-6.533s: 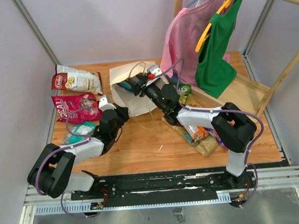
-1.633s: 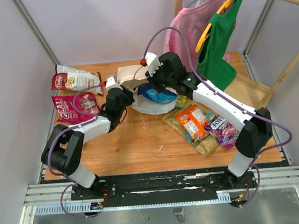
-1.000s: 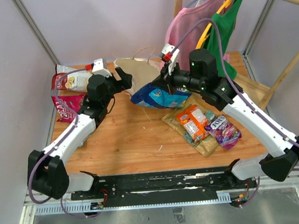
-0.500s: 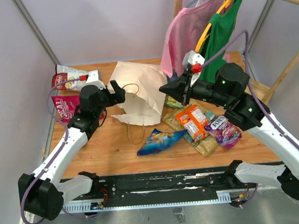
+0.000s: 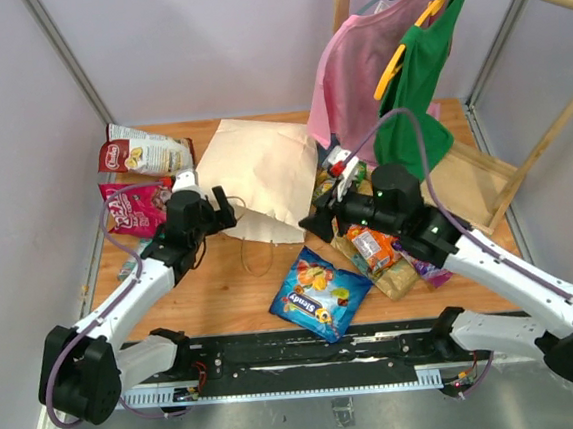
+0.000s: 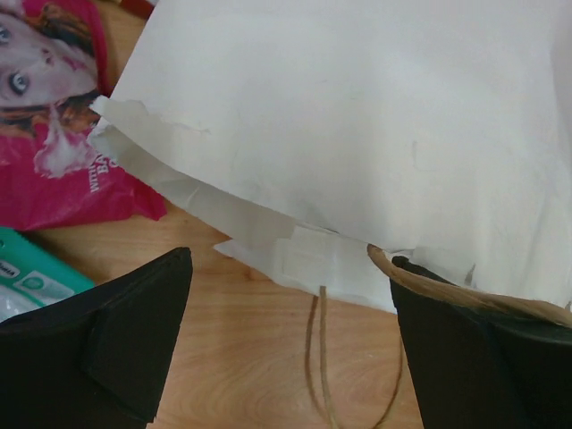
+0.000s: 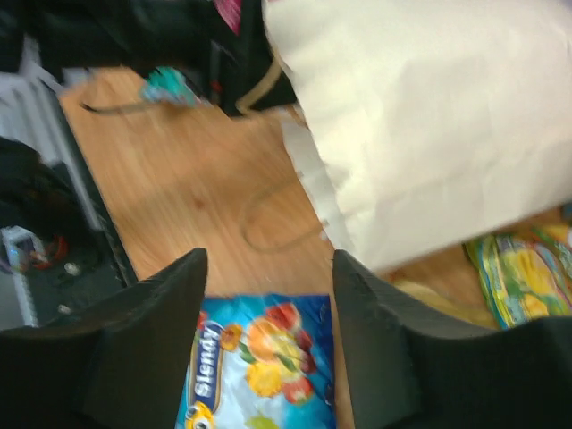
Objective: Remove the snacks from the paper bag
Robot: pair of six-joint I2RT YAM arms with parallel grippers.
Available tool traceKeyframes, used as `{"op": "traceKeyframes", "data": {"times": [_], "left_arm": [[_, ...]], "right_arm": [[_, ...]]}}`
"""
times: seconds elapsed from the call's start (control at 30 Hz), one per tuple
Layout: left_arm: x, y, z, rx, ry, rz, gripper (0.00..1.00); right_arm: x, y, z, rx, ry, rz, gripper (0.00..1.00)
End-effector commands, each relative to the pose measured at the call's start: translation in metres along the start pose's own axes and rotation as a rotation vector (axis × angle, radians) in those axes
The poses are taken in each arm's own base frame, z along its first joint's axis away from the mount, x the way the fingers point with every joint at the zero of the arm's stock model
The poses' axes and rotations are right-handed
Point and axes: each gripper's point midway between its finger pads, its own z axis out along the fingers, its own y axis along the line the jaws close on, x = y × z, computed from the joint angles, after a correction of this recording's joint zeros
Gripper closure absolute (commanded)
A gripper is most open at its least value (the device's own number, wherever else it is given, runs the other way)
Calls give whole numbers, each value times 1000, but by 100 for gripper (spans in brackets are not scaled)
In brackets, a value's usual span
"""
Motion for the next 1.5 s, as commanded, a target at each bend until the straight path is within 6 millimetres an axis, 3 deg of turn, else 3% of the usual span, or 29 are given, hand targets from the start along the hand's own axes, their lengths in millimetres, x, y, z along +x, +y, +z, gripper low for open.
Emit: {"op": "traceKeyframes", "data": {"times": [0.0, 0.1, 0.23, 0.47, 0.67, 0.87, 1.07, 1.17, 1.3, 1.47], "left_arm": [[-6, 27, -1, -119, -86, -25, 4], [0, 33, 0, -140, -97, -28, 4], [3, 35, 2, -141, -114, -31, 5], [-2, 41, -12, -135, -196, -59, 9], [-2, 36, -29, -57, -239, -72, 8], [19, 29, -23, -10, -170, -90, 8], [30, 37, -13, -69, -134, -90, 8], [33, 42, -6, -109, -115, -88, 8], [33, 45, 6, -155, -95, -79, 8], [14, 47, 14, -200, -136, -58, 8]], "right_arm": [[52, -19, 14, 140, 74, 72, 26], [86, -30, 26, 198, 121, 86, 15], [111, -39, 49, 268, 150, 28, 4], [125, -49, 86, 461, 165, -216, 0], [127, -59, 109, 536, 161, -370, 4], [133, -60, 137, 521, 213, -489, 15], [144, -69, 144, 563, 259, -536, 24], [146, -83, 143, 623, 278, -552, 43], [137, -105, 142, 690, 282, -541, 55], [114, -118, 132, 740, 240, -536, 69]]}}
